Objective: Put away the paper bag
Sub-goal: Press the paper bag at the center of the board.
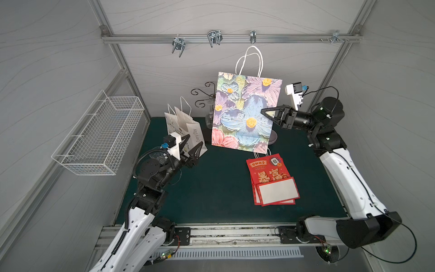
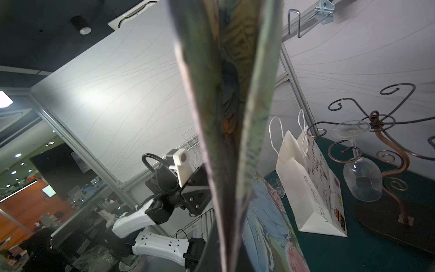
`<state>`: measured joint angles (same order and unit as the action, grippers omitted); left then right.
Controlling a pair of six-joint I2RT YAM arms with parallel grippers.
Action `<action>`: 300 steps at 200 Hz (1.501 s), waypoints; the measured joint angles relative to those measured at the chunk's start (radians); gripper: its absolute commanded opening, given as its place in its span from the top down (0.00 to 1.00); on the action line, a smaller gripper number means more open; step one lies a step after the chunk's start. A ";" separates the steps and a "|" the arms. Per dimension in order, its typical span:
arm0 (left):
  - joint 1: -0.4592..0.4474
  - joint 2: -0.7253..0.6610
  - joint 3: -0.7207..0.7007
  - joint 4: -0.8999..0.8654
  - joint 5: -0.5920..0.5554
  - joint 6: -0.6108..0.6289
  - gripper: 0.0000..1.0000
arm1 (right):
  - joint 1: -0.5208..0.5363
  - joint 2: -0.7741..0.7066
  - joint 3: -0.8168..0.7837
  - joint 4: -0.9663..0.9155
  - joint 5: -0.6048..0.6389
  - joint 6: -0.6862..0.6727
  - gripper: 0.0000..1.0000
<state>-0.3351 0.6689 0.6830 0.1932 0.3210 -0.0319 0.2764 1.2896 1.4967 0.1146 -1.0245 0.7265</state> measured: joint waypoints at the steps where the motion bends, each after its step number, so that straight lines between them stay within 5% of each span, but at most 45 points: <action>1: 0.000 0.000 0.000 -0.002 0.003 0.002 0.28 | 0.000 0.000 0.003 -0.003 0.000 0.005 1.00; 91: -0.021 0.111 0.126 0.080 0.226 0.161 0.30 | 0.023 0.039 0.127 -0.091 -0.026 0.287 1.00; 183: -0.093 0.122 0.202 0.126 0.353 0.211 0.70 | 0.039 0.056 0.150 -0.154 -0.008 0.363 1.00; 217: -0.105 0.124 0.232 0.115 0.394 0.215 0.57 | 0.039 0.065 0.150 -0.169 -0.013 0.360 1.00; 300: -0.126 0.157 0.297 0.060 0.486 0.201 0.67 | 0.043 0.090 0.142 -0.245 -0.038 0.280 1.00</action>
<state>-0.4610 0.8257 0.9798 0.2527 0.8070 0.1688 0.3191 1.3800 1.6390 -0.1303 -1.0626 1.0069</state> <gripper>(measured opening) 0.330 0.052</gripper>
